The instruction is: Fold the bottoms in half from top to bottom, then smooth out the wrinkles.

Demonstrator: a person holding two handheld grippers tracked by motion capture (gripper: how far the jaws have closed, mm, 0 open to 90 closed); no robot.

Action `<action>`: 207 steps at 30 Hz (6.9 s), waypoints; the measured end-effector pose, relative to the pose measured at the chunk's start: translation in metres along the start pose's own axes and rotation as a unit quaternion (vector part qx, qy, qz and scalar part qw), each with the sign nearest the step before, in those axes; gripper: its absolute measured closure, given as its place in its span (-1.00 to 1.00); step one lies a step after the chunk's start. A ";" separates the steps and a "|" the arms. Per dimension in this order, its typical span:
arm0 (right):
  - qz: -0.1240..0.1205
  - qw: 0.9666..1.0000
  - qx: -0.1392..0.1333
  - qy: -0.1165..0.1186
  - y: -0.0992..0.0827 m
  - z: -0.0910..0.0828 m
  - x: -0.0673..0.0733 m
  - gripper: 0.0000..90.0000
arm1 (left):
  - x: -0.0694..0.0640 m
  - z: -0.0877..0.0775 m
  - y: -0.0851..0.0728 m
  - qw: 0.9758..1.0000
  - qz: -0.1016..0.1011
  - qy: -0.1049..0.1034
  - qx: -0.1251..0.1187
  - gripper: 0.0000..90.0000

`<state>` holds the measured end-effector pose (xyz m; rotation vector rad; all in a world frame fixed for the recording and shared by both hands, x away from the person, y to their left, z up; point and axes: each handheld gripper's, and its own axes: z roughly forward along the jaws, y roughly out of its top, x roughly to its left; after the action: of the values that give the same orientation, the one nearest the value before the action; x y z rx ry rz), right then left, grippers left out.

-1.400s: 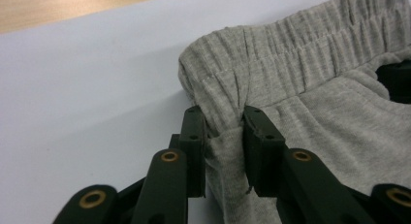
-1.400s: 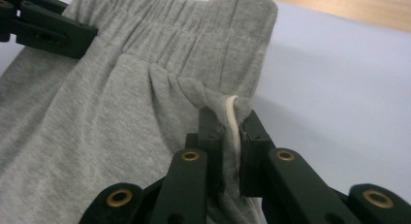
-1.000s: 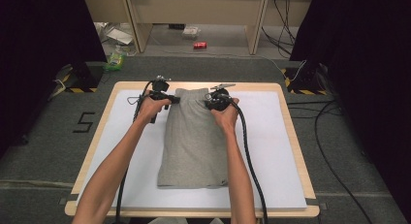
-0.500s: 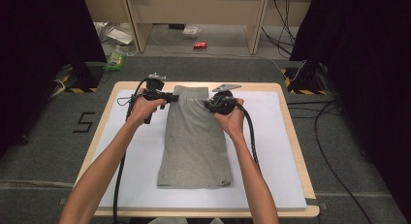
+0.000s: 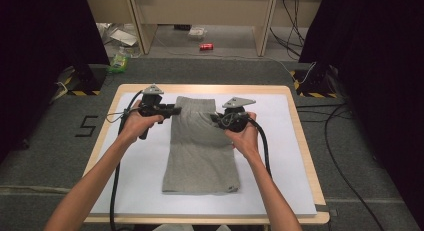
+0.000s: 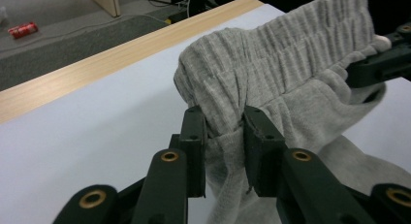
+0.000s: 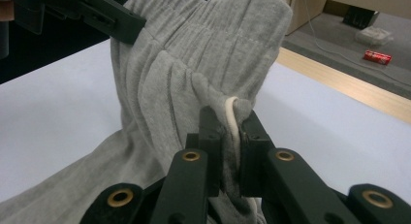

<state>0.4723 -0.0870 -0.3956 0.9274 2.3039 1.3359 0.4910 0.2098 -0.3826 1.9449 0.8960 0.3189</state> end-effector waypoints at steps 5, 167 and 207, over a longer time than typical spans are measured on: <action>-0.011 1.000 -0.006 0.005 -0.011 -0.013 0.012 0.86 | -0.015 -0.011 -0.012 1.000 0.015 -0.012 -0.009 0.59; 0.061 0.994 0.067 -0.063 -0.090 -0.023 0.021 -0.13 | -0.022 0.011 -0.108 0.997 -0.051 0.009 0.059 -0.35; 0.103 0.987 0.105 -0.062 -0.109 0.001 0.006 -0.05 | -0.021 0.028 -0.124 0.998 -0.022 0.019 0.053 0.21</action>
<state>0.4278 -0.1208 -0.4897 1.3092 2.3349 1.0862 0.4345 0.2130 -0.4989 2.0188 0.9975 0.2876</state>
